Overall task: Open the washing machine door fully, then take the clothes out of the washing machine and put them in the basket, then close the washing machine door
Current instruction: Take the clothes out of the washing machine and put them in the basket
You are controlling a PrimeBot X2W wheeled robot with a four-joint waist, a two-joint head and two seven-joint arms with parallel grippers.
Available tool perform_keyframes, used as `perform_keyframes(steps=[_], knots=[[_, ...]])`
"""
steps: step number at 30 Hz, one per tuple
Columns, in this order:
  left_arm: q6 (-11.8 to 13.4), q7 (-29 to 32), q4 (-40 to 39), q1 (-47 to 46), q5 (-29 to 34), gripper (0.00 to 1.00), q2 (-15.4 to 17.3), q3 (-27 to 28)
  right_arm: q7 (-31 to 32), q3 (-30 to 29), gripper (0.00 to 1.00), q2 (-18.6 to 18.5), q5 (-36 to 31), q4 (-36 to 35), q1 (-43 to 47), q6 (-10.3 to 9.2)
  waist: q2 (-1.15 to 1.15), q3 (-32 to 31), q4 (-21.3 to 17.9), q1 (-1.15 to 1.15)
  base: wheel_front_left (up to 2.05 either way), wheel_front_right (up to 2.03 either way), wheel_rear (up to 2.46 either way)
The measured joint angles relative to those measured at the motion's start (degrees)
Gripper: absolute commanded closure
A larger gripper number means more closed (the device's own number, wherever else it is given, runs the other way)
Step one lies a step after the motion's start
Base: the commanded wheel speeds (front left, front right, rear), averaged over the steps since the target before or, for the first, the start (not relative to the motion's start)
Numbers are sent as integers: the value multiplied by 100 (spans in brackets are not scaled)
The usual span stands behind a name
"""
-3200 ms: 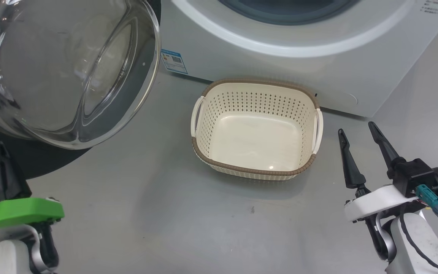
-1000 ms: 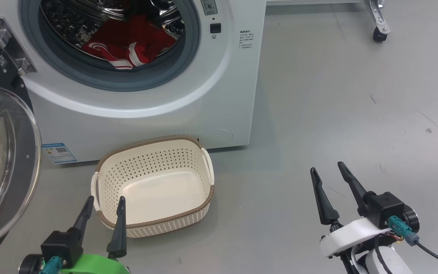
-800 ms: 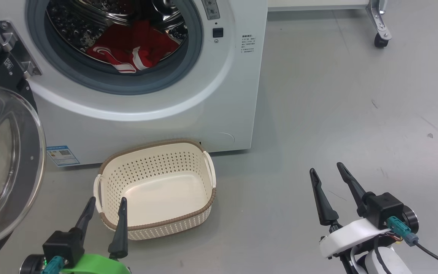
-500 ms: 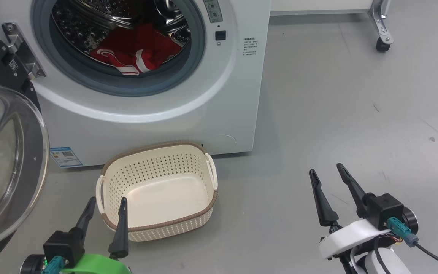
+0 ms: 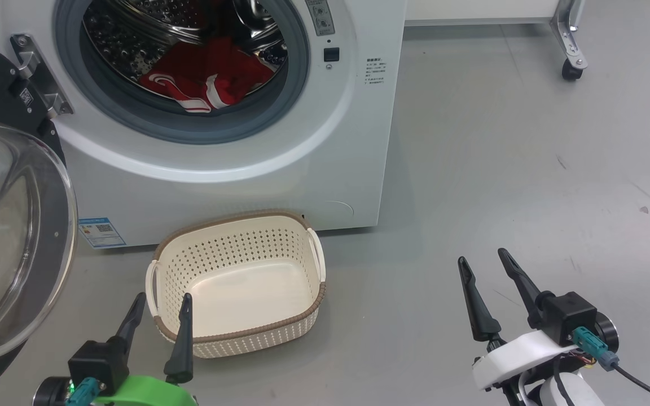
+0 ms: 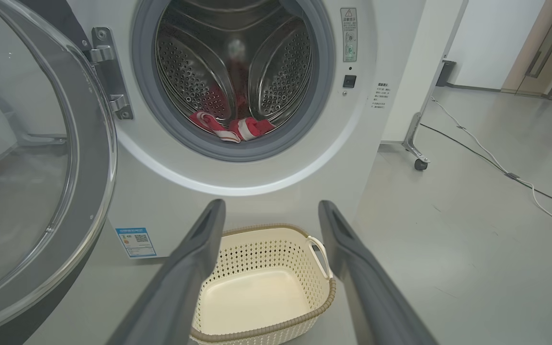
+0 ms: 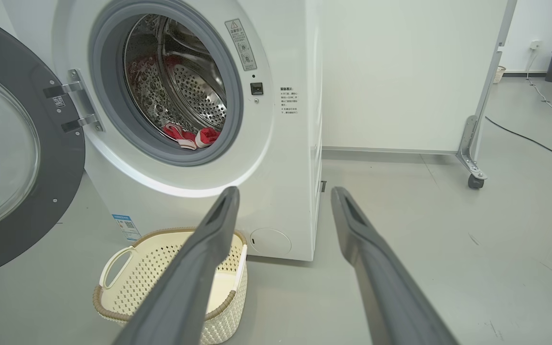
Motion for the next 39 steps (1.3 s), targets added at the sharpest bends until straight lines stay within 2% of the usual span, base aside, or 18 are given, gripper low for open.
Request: perform_keyframes(steps=[17, 29, 39], knots=[[-1, -59, -151, -1, -10, 0, -1, -63, 0, 20, 0, 11, 0, -5, 2, -1, 0, 17, -18, 0, 37, -37, 0], [0, -52, -144, 2, -10, 0, -1, -99, 0, 24, 0, 12, 0, -10, 6, -2, 0, 4, -24, 0, 94, -94, 0], [98, 8, -140, 5, -11, 0, -3, -88, 0, 18, 0, 13, 2, -21, 7, -9, 0, 60, -24, 0, 107, -107, 0]])
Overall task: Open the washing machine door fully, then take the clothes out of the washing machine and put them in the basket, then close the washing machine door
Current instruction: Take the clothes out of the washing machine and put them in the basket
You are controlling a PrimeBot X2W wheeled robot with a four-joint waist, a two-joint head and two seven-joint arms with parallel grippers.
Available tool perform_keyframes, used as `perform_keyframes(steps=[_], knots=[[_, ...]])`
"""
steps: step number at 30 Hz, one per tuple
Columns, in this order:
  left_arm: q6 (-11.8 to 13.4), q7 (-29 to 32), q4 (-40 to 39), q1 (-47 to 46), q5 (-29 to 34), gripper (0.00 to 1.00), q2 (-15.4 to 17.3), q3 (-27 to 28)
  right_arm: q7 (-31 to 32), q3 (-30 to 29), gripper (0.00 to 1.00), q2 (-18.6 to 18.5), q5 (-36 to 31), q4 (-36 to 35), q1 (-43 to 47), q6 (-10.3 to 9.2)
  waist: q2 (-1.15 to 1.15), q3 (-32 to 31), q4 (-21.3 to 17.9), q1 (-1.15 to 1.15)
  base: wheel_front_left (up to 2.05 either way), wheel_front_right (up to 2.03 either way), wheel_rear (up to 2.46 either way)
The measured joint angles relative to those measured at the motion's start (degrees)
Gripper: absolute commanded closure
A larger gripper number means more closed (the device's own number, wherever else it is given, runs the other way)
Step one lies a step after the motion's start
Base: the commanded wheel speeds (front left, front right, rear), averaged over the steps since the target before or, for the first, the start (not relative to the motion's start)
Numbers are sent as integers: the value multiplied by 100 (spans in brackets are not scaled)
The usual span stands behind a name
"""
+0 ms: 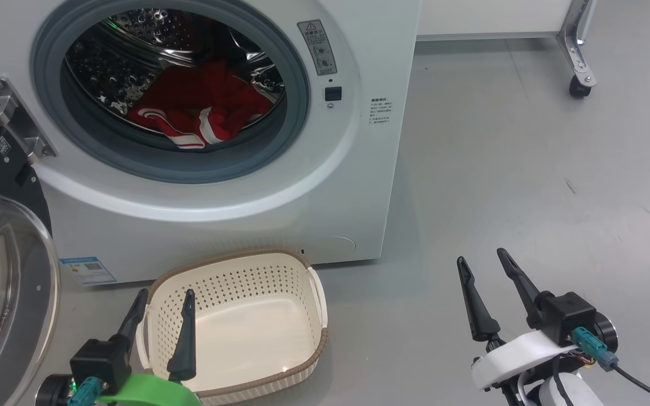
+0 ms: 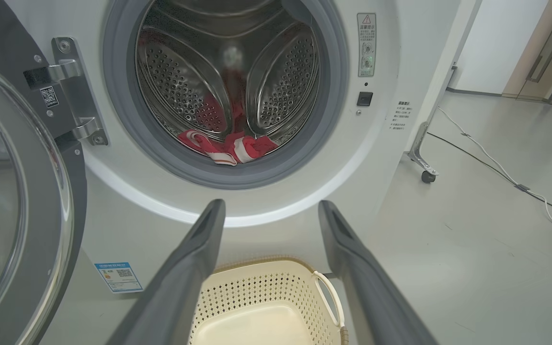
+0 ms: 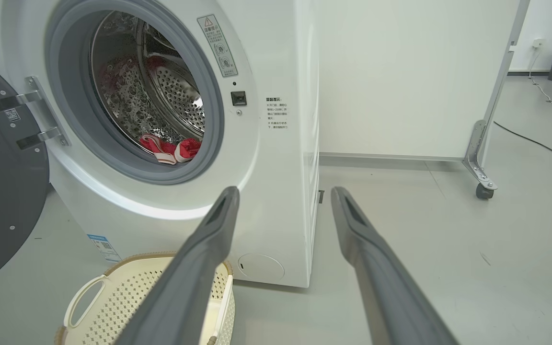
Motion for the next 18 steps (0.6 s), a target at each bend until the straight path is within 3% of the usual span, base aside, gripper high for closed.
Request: perform_keyframes(steps=[18], knots=[[1, 26, 5, -2, -58, 0, -1, -21, 0, -7, 0, 2, 14, 15, -1, -43, 0, 25, -7, 0, 50, -50, 0]])
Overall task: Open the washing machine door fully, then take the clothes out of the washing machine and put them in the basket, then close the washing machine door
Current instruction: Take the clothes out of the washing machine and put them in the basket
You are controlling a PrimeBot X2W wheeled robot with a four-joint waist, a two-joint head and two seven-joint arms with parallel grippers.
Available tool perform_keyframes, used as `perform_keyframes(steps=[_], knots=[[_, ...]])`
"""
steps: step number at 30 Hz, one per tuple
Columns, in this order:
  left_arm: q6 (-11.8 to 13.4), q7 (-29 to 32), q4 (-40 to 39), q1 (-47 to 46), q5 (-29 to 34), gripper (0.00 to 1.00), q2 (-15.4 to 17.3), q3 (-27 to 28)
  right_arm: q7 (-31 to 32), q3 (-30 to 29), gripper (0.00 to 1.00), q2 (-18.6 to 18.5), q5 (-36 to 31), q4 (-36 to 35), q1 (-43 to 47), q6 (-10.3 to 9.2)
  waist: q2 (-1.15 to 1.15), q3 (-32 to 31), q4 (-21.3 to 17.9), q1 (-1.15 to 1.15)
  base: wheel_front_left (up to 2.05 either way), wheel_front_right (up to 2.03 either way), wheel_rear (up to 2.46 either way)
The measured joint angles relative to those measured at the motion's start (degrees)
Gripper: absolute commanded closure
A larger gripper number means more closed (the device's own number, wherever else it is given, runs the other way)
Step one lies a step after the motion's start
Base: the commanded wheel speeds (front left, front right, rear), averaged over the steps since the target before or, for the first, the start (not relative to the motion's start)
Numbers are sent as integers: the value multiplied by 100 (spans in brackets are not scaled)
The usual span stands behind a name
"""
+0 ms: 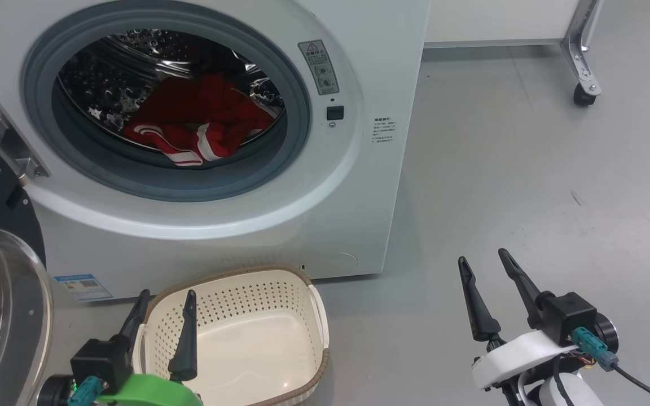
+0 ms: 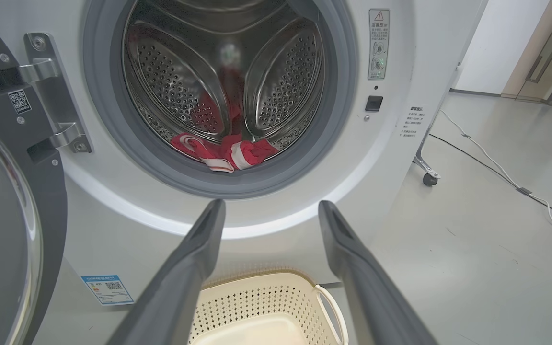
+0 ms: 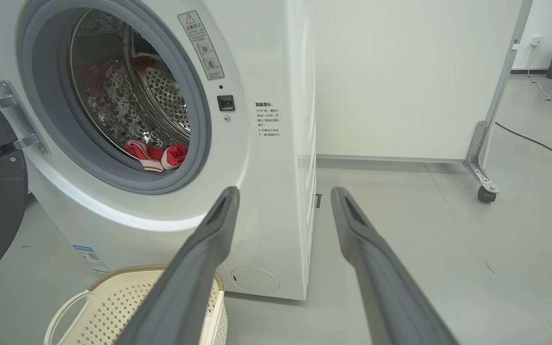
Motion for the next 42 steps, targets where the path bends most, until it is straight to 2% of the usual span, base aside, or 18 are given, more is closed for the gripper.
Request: perform_keyframes(steps=[16, 21, 30, 42], knots=[[43, 67, -10, -3, -32, 0, 3, 1, 0, 65, 0, 0, 0, -43, 0, 1, 0, 66, -44, 0, 1, -1, 0], [-12, 123, -38, -79, -32, 0, 16, -83, 0, 73, 0, 0, -1, -156, -7, 1, 0, 240, -78, 0, 0, 0, 0], [-205, 368, 125, -878, -141, 0, 19, -214, 0, 58, 0, 0, -20, -374, -199, 0, 0, 779, -126, 0, 0, 0, 0], [-201, 724, 736, -2375, -428, 0, -18, 124, 0, 142, 0, -3, -10, -628, -693, 9, 0, 1706, -222, 0, 0, 0, 0]])
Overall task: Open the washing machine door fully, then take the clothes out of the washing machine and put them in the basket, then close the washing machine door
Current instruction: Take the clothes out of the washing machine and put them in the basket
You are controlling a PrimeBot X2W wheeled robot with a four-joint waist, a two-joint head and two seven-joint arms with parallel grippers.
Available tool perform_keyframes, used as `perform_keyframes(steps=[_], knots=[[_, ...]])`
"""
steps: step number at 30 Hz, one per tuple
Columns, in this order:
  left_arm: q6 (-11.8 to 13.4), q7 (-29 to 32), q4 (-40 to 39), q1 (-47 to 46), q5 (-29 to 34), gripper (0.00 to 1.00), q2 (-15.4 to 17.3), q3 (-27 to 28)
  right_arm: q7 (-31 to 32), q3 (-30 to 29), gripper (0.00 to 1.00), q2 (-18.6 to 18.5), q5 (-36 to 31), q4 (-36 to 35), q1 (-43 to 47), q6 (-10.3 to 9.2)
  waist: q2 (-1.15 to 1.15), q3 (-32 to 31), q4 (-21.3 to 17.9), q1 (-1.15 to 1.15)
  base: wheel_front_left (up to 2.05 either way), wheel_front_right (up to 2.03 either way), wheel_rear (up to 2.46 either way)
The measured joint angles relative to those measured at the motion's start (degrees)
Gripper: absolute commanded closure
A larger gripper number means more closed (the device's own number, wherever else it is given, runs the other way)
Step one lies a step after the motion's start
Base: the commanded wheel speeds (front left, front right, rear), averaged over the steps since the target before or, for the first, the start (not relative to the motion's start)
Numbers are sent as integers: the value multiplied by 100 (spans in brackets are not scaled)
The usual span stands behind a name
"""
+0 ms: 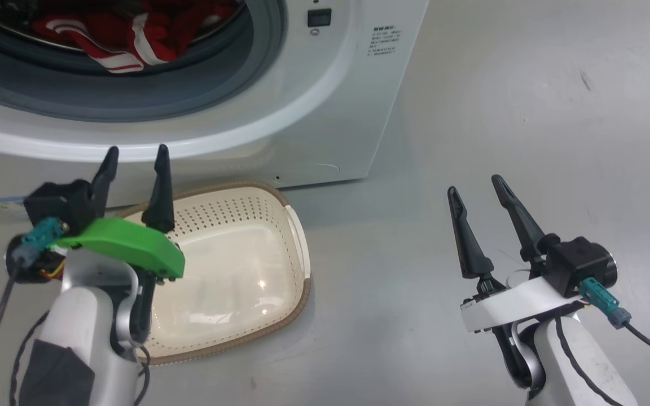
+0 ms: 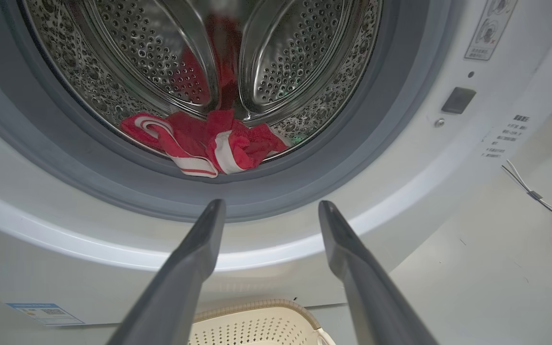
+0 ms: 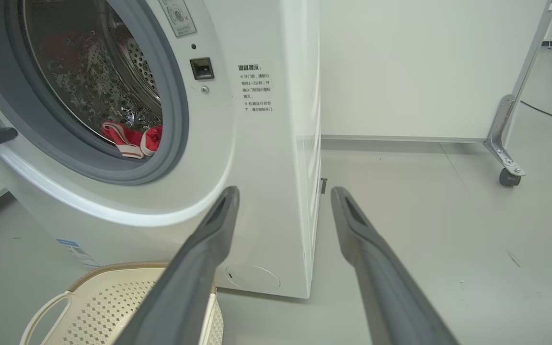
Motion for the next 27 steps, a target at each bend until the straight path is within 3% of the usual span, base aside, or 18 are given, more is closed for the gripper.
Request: perform_keyframes(steps=[15, 27], knots=[[52, 764, 581, -2049, -94, 0, 491, 430, -1, 333, 0, -3, 254, -227, -803, 49, 0, 1169, -365, 0, 0, 0, 0], [-24, 1256, 1174, -3476, -100, 0, 1157, 697, -1, 822, 0, -5, 613, -212, -1255, 101, 0, 1747, -969, 1, 0, 0, 0]])
